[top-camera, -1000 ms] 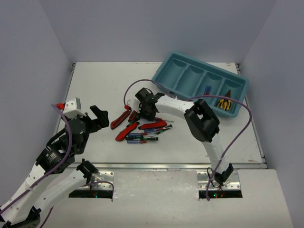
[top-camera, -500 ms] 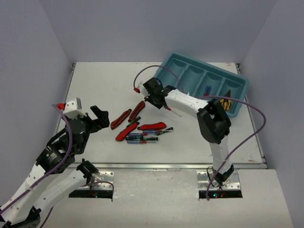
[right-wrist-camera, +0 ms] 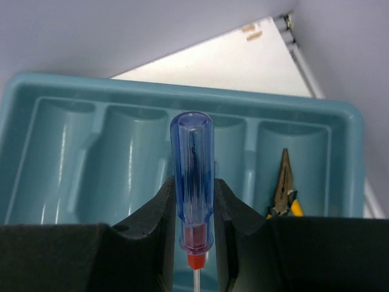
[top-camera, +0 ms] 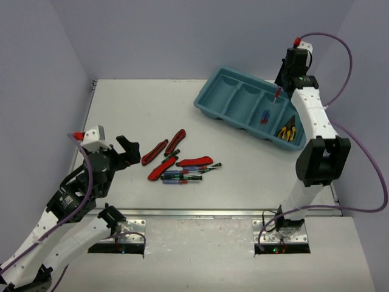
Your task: Sort the tools into containers
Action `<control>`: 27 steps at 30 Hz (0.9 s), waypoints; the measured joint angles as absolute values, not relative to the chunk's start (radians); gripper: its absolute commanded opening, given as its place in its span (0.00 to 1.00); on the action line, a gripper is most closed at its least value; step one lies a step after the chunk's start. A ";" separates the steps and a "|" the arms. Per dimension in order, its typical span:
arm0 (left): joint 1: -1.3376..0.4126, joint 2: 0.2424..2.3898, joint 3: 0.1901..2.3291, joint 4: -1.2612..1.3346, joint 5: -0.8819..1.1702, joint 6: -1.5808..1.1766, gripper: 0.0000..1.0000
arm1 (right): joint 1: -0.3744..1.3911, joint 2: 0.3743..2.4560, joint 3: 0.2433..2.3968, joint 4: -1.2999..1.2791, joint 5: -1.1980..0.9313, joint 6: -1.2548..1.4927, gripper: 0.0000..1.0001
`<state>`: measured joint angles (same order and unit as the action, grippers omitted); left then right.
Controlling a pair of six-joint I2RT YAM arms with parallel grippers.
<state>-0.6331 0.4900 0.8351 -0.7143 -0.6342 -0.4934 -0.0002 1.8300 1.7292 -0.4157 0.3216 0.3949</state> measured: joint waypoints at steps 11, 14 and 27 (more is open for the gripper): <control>-0.633 0.447 0.834 -0.711 -0.635 -0.493 1.00 | -0.043 2.085 1.801 -0.551 0.306 0.530 0.99; -0.633 0.453 0.834 -0.708 -0.634 -0.493 1.00 | -0.034 2.058 1.836 -0.557 0.288 0.524 0.99; -0.633 0.464 0.833 -0.708 -0.649 -0.496 1.00 | 0.512 1.625 1.544 -0.502 -0.001 0.160 0.62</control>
